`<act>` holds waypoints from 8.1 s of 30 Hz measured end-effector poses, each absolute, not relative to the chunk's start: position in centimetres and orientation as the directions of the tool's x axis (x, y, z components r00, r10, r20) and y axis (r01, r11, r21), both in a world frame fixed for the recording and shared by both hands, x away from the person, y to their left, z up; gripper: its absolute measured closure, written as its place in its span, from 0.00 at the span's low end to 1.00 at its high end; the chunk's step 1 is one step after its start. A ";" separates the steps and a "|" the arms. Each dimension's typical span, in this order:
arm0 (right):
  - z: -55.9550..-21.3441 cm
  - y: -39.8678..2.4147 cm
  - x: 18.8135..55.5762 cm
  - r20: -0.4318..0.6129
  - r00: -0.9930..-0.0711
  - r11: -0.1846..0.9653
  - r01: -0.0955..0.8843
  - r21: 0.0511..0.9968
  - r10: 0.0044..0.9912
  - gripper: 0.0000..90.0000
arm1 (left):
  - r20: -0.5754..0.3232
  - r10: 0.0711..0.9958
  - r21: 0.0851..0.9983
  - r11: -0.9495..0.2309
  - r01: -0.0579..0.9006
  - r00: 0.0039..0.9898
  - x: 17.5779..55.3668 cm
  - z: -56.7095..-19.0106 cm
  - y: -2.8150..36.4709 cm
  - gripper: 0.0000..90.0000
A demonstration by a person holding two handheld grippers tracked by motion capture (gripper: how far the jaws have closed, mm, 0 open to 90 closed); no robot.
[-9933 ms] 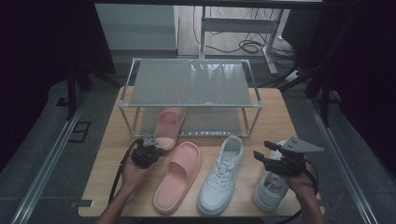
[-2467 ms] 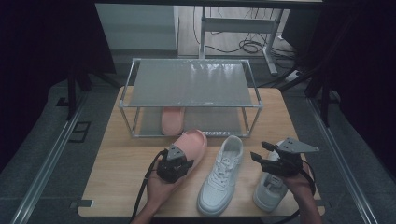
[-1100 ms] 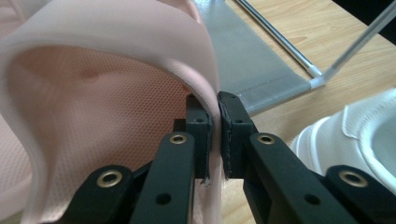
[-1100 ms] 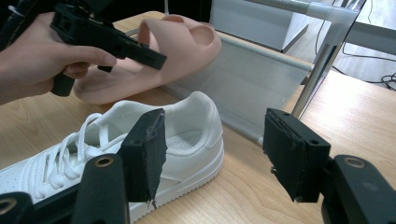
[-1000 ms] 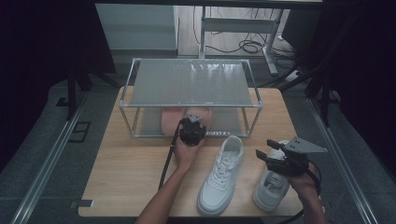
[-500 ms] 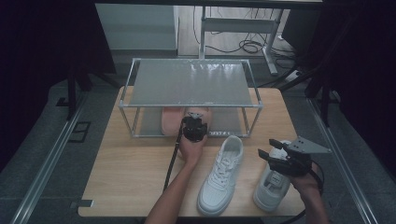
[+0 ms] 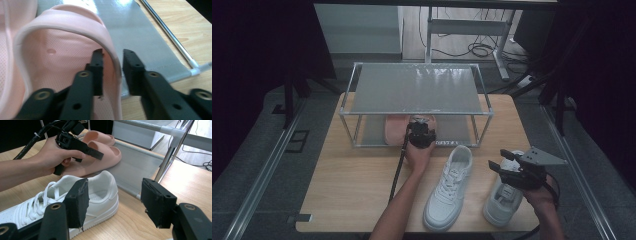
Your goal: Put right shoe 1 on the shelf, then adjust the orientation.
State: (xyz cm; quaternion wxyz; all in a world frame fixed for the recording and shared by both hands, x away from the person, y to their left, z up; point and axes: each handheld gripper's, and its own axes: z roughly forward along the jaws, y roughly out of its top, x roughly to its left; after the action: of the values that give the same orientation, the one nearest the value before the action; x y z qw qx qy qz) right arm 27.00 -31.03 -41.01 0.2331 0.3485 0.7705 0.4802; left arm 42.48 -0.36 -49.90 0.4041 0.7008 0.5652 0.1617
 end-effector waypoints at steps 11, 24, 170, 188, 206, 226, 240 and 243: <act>-41.2 -30.7 27.1 -0.027 -0.653 0.307 0.319 0.897 0.757 0.44 | -0.293 0.880 0.740 -0.039 0.671 0.374 39.9 -48.9 3.5 0.59; -41.4 -30.3 27.1 -0.029 -0.655 0.316 0.325 0.891 0.755 0.44 | -0.227 0.817 0.784 -0.170 0.597 0.530 35.1 -48.6 6.8 0.85; -41.5 -30.5 27.2 -0.028 -0.645 0.310 0.327 0.893 0.764 0.44 | -0.106 0.828 0.783 -0.272 0.560 0.551 35.6 -49.7 7.8 0.96; -41.8 -30.1 27.4 -0.025 -0.651 0.316 0.335 0.888 0.759 0.44 | -0.213 0.823 0.770 -0.190 0.610 0.526 29.2 -50.4 15.5 0.94; -41.6 -29.8 27.2 -0.029 -0.662 0.322 0.325 0.889 0.749 0.44 | -0.177 0.838 0.736 -0.236 0.635 0.516 27.5 -50.7 19.7 0.47; -42.3 -27.7 27.2 -0.047 -0.697 0.376 0.328 0.867 0.716 0.44 | -0.134 0.829 0.728 -0.289 0.622 0.542 27.7 -51.0 19.0 0.32; -43.3 -23.9 25.1 -0.049 -0.816 0.509 0.311 0.803 0.576 0.65 | -0.155 0.824 0.732 -0.276 0.624 0.546 27.3 -50.3 19.1 0.31; -43.9 -23.2 23.6 -0.046 -0.842 0.541 0.302 0.785 0.538 0.72 | -0.160 0.819 0.726 -0.279 0.628 0.550 27.3 -50.5 19.1 0.31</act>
State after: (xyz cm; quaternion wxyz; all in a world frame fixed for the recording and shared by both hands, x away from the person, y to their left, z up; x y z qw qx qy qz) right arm 23.56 -23.18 -43.89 0.1425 0.2425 0.8660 0.4133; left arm 27.31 19.09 -50.47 0.3881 0.7903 0.4579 0.1233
